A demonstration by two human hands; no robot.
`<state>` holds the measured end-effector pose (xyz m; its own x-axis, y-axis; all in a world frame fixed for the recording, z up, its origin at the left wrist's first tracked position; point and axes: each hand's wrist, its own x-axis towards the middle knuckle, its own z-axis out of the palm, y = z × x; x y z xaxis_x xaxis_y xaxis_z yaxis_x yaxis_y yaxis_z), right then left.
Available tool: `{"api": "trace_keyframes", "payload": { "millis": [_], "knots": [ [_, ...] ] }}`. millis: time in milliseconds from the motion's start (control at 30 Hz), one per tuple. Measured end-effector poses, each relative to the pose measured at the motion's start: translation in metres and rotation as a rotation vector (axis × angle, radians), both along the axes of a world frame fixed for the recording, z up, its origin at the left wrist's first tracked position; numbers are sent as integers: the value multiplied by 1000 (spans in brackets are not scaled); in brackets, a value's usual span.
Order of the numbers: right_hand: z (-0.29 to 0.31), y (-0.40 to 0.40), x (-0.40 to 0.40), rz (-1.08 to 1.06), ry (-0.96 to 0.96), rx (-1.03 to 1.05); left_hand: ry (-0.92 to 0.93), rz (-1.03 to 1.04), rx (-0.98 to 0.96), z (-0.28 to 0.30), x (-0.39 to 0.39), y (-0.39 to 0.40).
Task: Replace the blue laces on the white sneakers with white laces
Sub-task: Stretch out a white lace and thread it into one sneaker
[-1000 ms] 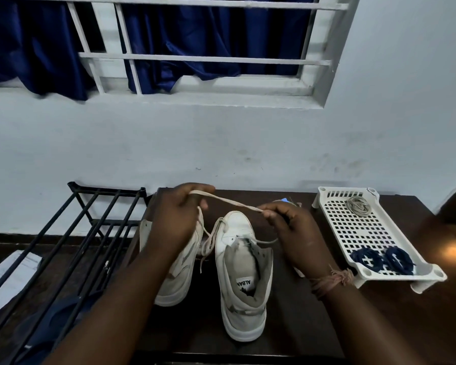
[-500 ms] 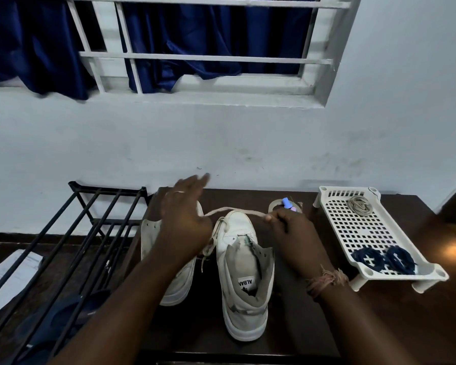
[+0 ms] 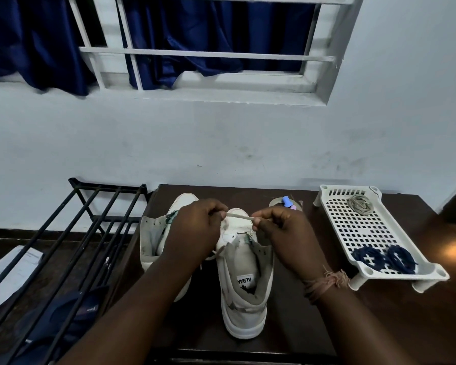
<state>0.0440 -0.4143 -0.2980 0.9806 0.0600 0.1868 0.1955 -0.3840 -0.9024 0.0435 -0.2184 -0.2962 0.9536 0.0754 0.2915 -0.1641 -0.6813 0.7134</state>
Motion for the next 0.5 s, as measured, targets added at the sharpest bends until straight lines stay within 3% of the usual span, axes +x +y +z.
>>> {"api": "trace_keyframes", "payload": {
  "millis": [167, 367, 500],
  "knots": [
    [-4, 16, -4, -12, -79, -130, 29, -258, -42, -10, 1, -12],
    [-17, 6, -4, 18, 261, -395, 134, 29, -63, -24, 9, -11],
    [-16, -1, -1, 51, 270, -479, 246, 71, -16, -32, 12, -10]
  ]
}}
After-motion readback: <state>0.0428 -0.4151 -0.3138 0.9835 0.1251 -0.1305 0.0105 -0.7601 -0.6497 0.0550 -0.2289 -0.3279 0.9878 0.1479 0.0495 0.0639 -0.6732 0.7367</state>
